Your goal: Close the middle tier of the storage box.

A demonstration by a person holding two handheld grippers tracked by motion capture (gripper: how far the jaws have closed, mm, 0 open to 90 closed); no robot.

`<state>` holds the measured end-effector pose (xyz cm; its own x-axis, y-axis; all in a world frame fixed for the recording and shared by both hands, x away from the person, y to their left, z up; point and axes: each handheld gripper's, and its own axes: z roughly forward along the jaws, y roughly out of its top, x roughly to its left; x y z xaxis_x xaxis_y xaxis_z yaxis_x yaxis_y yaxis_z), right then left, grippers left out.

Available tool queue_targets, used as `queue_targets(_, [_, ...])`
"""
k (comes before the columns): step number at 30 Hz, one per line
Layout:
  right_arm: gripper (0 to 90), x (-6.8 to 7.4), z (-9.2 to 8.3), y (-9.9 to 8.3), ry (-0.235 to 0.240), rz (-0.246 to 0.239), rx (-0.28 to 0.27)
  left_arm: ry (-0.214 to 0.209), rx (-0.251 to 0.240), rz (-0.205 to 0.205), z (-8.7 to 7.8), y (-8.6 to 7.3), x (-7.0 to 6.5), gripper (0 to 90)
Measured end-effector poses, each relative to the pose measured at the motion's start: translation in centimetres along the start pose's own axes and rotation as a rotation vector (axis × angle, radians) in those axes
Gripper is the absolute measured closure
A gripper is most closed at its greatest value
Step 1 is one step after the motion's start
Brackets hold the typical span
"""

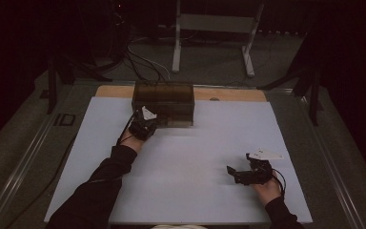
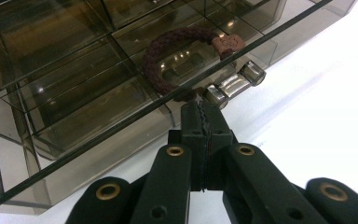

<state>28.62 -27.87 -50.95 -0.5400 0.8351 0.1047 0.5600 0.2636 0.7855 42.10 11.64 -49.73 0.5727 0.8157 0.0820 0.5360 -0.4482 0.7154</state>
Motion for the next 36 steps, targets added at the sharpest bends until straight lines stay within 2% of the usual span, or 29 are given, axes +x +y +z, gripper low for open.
queue_targets(16, [1.7,0.0,-0.1,0.0,0.002,0.0,-0.004,0.014,0.01,0.014,0.5,0.7,0.4,90.0])
queue_targets(36, [1.6,0.0,-0.1,0.0,0.0,-0.002,-0.004,0.023,0.004,0.009,1.0,1.1,0.6,90.0])
